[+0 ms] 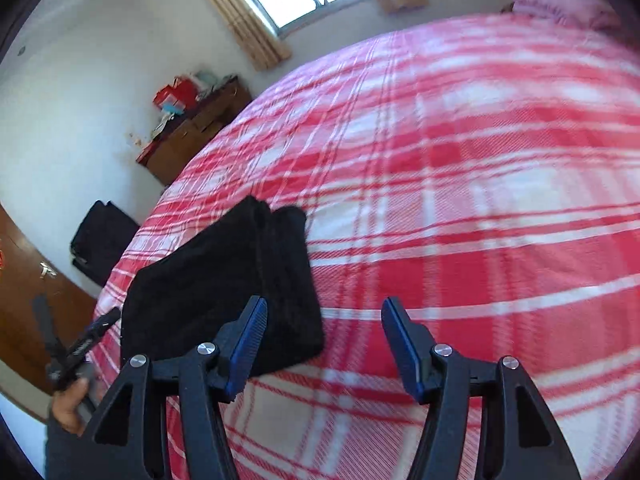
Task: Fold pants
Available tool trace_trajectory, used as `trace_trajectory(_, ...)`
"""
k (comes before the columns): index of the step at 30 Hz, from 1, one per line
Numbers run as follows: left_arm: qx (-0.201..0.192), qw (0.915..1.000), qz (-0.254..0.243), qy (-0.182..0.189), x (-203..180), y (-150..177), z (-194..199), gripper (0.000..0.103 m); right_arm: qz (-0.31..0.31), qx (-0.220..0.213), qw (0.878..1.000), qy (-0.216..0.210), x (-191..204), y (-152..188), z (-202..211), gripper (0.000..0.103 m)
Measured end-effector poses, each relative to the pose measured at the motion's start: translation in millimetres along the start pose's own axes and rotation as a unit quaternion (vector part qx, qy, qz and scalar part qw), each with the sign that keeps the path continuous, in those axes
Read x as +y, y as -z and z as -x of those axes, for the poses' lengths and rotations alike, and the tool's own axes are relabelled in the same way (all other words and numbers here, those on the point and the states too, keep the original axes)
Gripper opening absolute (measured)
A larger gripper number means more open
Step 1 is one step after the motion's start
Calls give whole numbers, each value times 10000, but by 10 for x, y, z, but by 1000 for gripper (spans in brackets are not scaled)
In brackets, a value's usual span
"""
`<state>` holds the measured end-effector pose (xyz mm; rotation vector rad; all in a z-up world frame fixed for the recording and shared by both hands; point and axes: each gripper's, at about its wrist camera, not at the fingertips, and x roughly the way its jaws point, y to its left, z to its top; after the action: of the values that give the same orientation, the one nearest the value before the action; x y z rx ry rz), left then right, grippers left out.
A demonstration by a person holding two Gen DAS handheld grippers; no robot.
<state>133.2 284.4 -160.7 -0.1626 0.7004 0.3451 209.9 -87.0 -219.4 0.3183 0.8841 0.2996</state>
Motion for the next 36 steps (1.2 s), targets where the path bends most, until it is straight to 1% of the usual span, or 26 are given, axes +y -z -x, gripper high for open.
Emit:
trace_trajectory(3,-173,9998,-82,-22,36,-21,279,103,-10,-222,9996,172,62,-60,227,62)
trace_trajectory(5,-268,9996,-90,24,50,-47,449,102,-93,-354,9993,37,129,-110,392,62)
trace_trajectory(7,-414,9990,-135,76,26,-74,633,103,-24,-477,9989,41,236,-156,522,64)
trace_trajectory(9,-568,9981,-181,171,-25,-103,809,103,122,-586,9981,110,374,-166,658,66)
trace_trajectory(13,-774,9957,-271,434,-165,-144,1075,103,438,-670,9968,81,623,-184,900,67)
trace_trajectory(18,-1006,9919,-449,635,-334,-126,1324,103,1045,-972,9895,232,940,-94,1167,69)
trace_trajectory(20,-1077,9905,-539,663,-386,-101,1401,103,1292,-1126,9848,293,1070,-43,1278,72)
trace_trajectory(23,-1124,9894,-631,668,-430,-82,1453,103,1480,-1249,9807,285,1174,20,1366,73)
trace_trajectory(36,-1192,9884,-632,693,-472,-59,1553,103,1650,-1298,9773,269,1289,87,1470,73)
